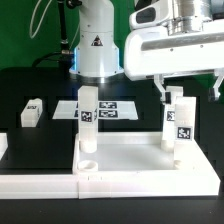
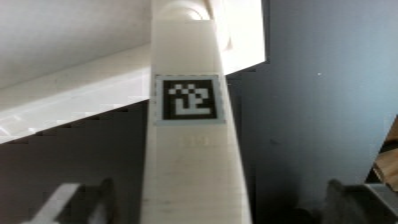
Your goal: Assemble desk
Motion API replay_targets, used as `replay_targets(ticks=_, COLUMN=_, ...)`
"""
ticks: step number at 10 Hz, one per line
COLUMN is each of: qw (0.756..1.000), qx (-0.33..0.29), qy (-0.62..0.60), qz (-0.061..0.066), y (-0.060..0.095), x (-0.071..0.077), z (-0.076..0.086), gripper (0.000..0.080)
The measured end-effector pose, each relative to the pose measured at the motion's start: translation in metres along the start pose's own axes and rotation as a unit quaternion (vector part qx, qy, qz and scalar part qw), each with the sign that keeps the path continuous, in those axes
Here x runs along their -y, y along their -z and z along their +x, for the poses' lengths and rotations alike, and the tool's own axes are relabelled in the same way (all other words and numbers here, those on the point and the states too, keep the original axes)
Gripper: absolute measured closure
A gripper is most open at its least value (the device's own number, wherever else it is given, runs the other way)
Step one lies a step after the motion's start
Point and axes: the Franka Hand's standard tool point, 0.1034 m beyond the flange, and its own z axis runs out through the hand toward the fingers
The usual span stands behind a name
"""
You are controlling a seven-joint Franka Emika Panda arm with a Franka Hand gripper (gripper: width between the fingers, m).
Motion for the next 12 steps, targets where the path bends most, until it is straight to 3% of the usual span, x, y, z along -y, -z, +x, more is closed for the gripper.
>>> replay_targets(ticks=7, qw=1.000, qx=0.001, qy=0.013, qz=-0.001, y=0.000, x=-0.001, z=0.001, gripper=0.0151)
replay_targets(ticks=11, qw=0.999, qx=0.039, qy=0.023, qz=-0.018, y=0.004, x=-0.018, z=0.041, gripper=0.0151)
replay_targets(ticks=12, qw=0.996, qx=0.082, qy=0.015, qz=-0.030, y=0.002, x=-0.024, z=0.039, gripper=0.0151)
